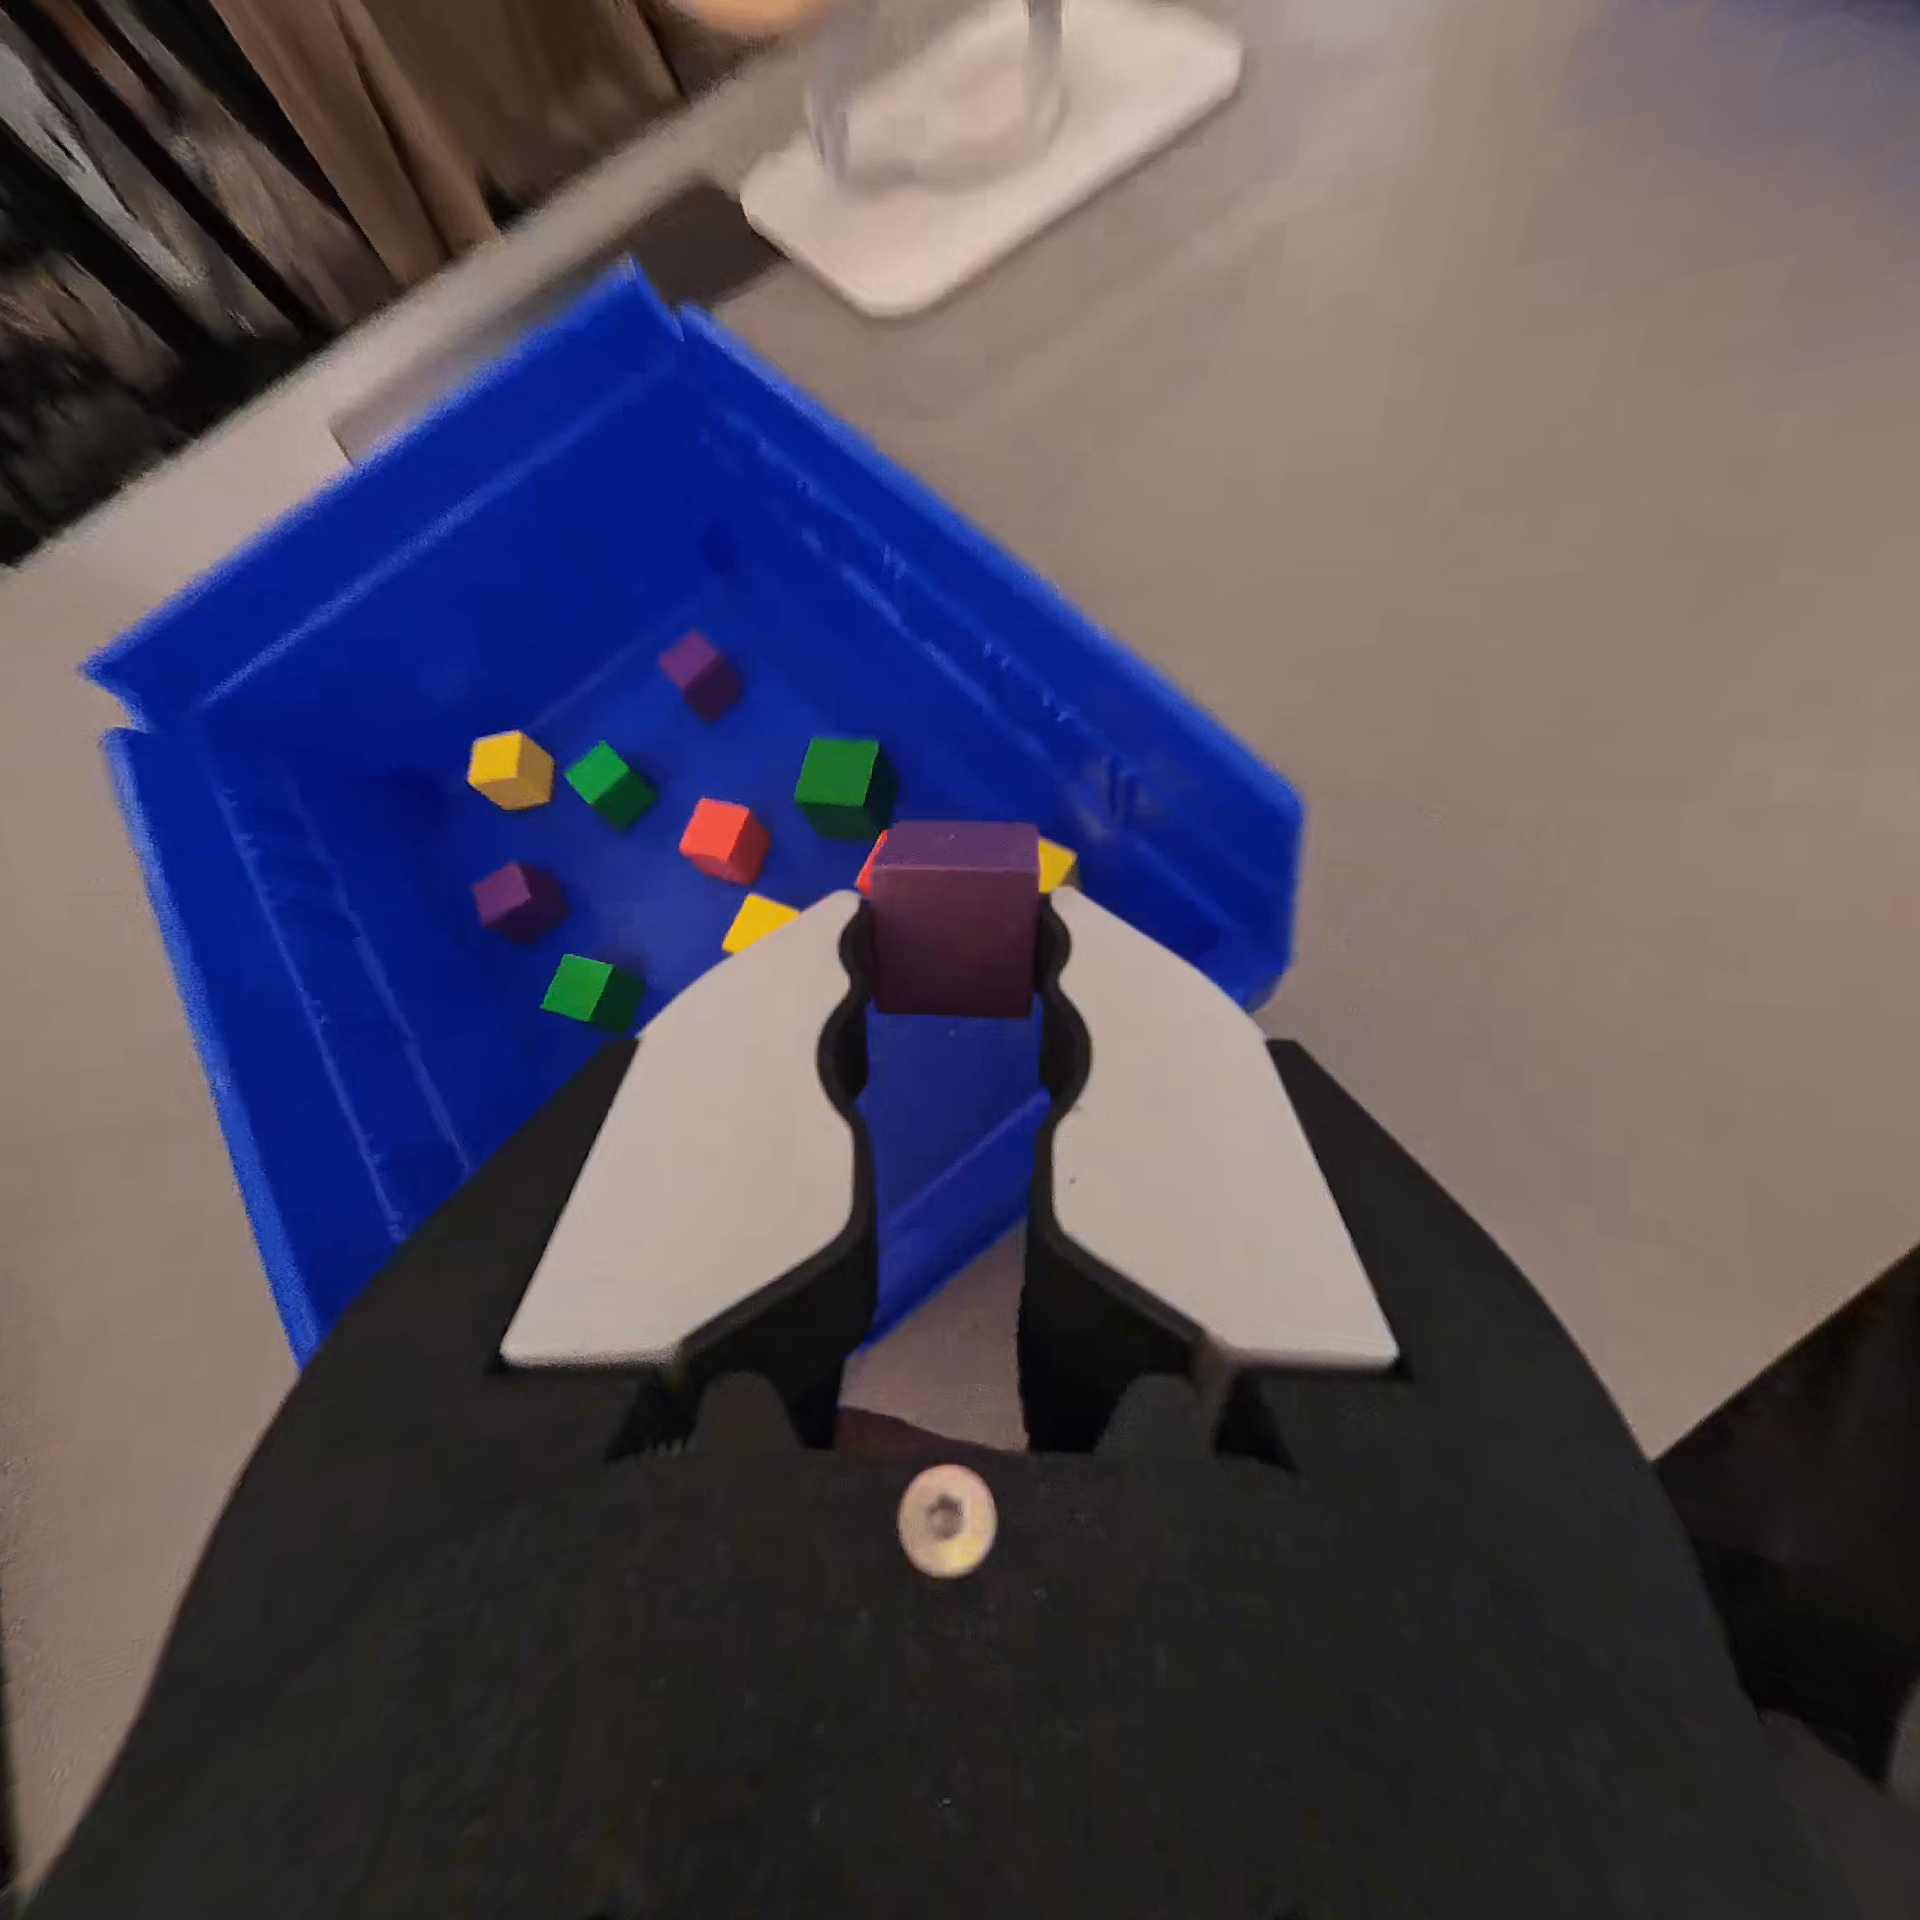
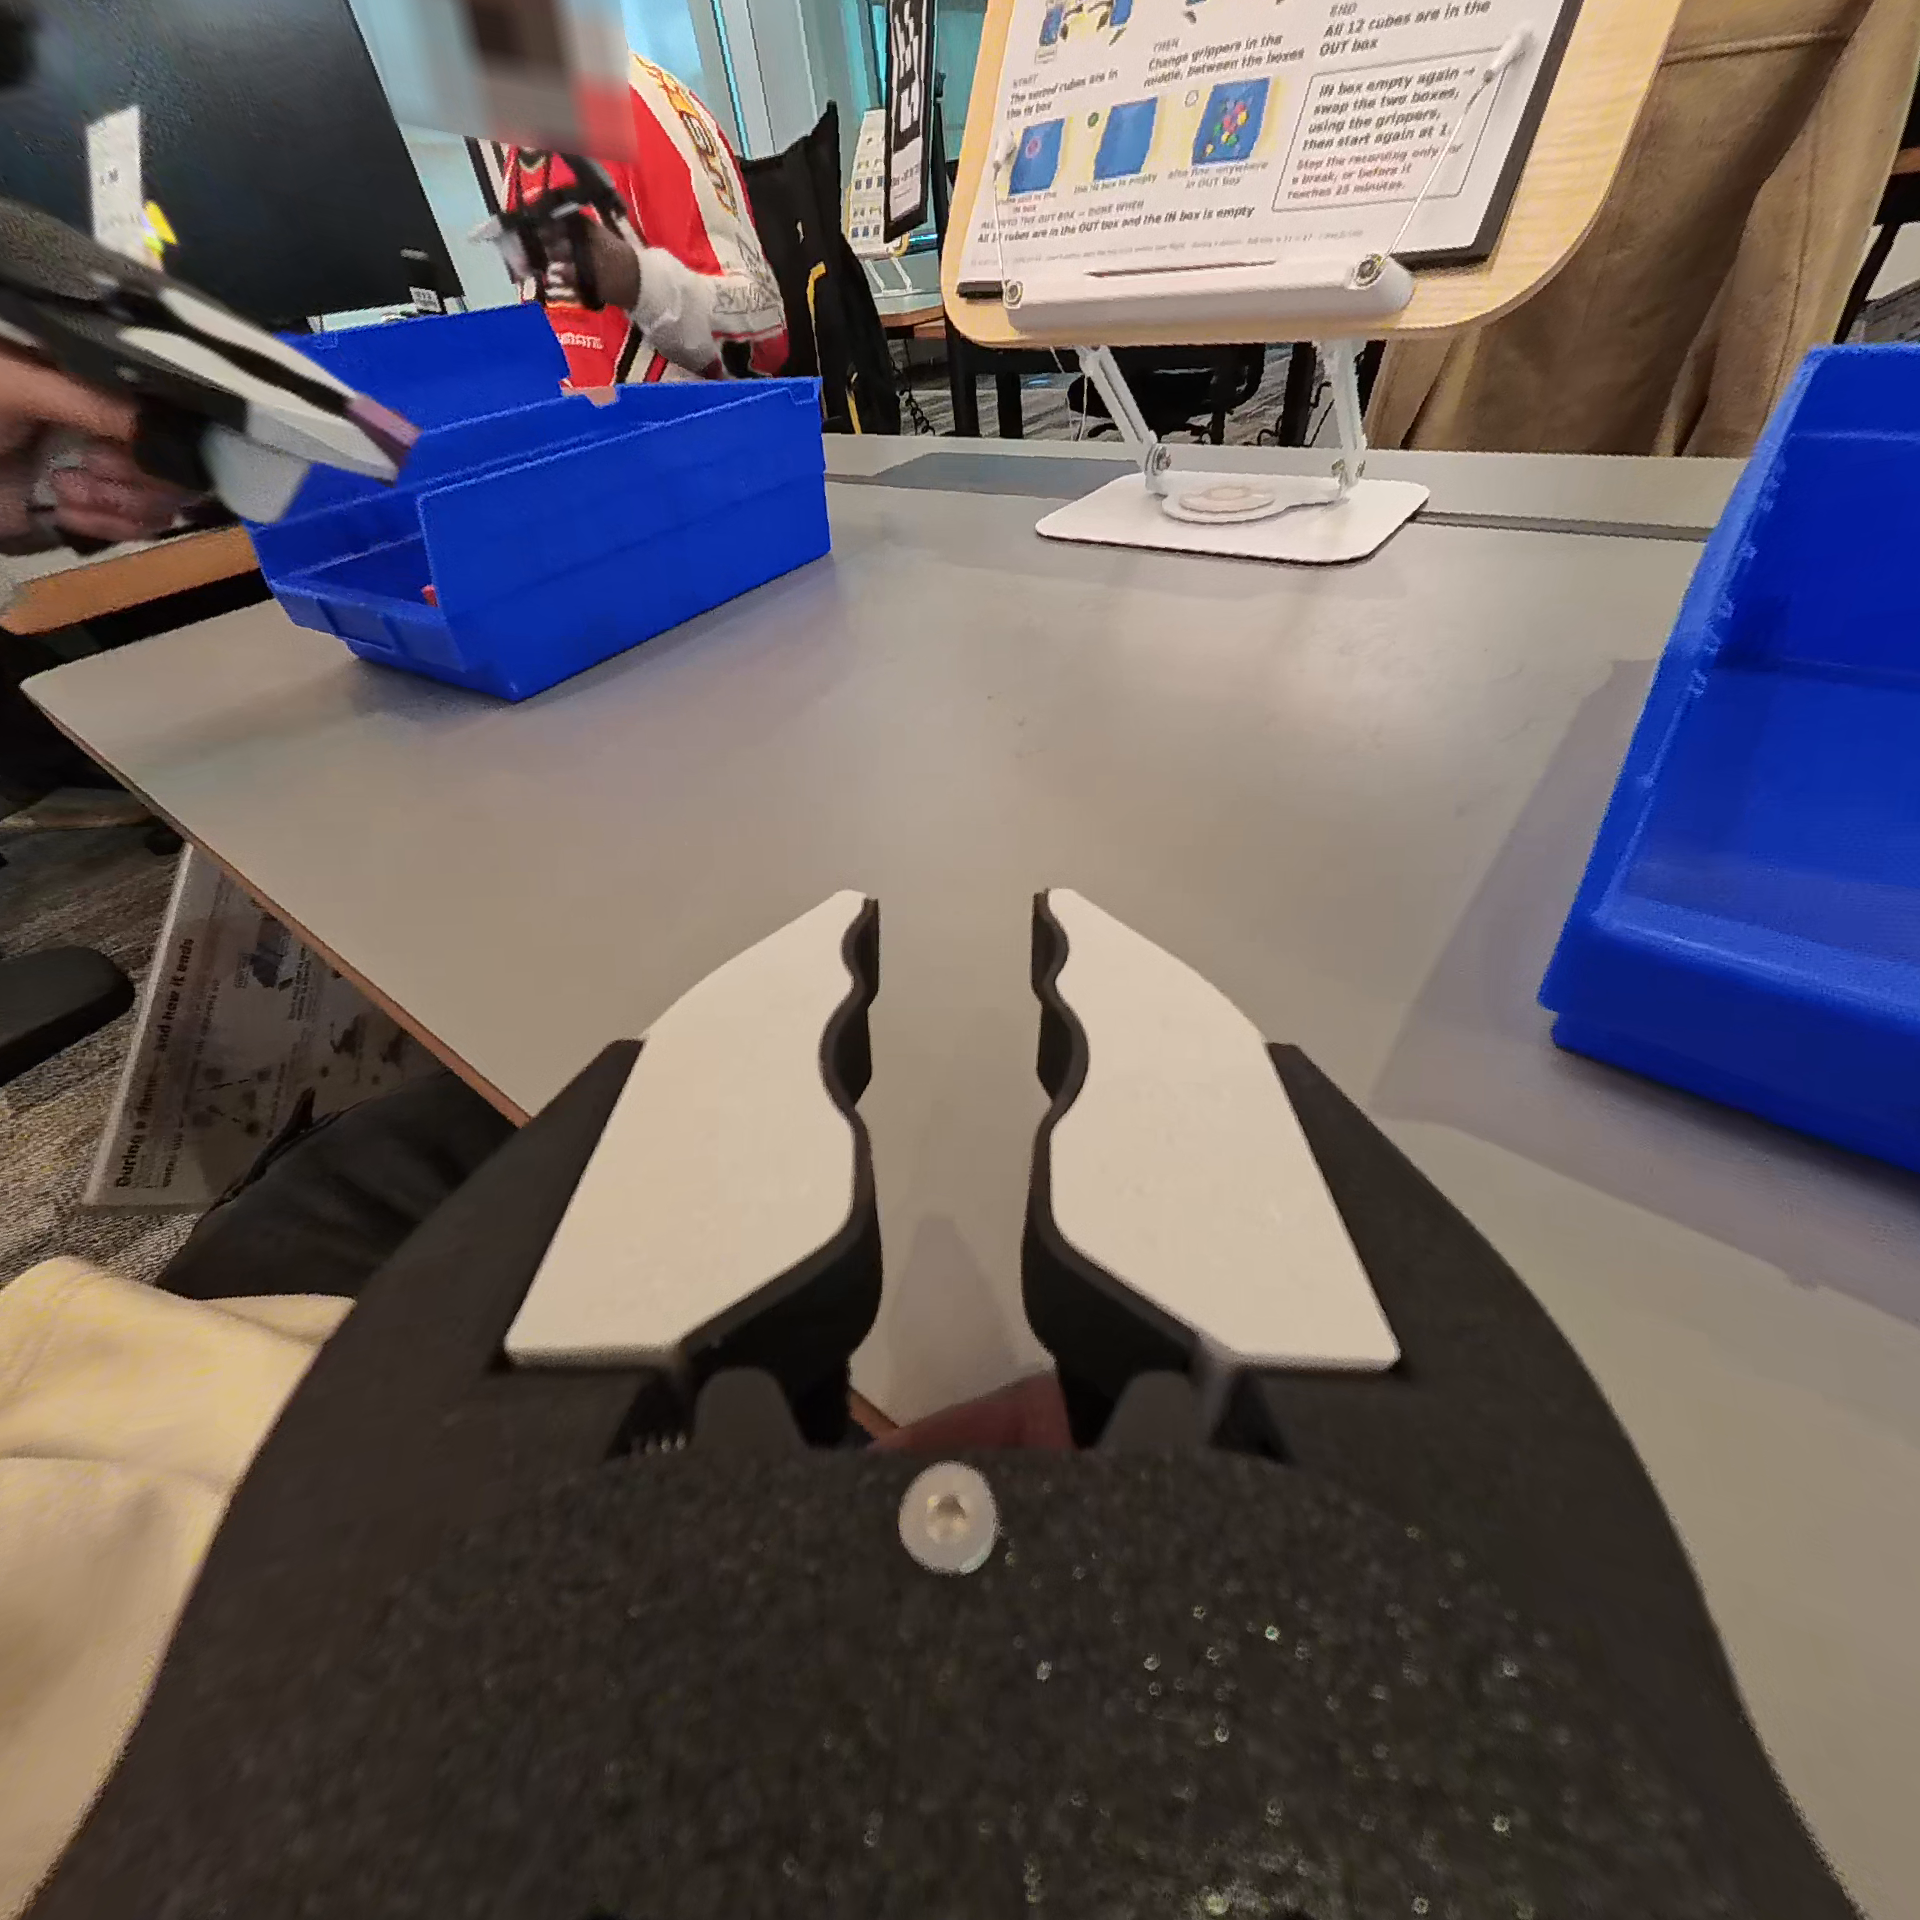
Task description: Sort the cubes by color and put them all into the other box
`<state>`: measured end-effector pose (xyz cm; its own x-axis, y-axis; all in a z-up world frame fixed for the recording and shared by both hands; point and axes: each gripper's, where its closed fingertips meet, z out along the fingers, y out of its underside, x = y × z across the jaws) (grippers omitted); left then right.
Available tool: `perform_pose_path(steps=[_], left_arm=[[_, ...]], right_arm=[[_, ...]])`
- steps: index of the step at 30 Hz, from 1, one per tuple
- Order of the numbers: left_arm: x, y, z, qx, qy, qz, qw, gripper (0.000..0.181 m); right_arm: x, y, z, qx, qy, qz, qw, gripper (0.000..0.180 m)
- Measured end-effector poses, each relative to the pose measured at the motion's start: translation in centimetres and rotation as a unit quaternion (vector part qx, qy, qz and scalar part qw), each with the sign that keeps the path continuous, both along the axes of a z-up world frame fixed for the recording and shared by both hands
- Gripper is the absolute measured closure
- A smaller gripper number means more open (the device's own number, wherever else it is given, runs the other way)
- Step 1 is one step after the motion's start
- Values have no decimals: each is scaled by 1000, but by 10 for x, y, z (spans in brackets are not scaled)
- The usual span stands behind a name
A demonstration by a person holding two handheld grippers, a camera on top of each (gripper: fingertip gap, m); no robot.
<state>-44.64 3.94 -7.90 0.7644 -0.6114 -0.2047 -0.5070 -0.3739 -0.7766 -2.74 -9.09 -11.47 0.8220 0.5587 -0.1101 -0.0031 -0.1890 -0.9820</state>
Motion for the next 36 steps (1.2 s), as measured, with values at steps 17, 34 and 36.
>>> perform_pose_path(steps=[17, 34, 36], left_arm=[[191, -93, 49, 203, -130, -365, 899, 152], [283, -87, 18, 116, -109, -398, 904, 138], [269, -85, 25, 97, -146, -348, 921, 138]], right_arm=[[-131, 7, 75, -333, 408, 383, 759, 130], [-136, 48, 62, -331, 440, 387, 740, 151], [-125, 52, 61, -308, 422, 364, 771, 151]])
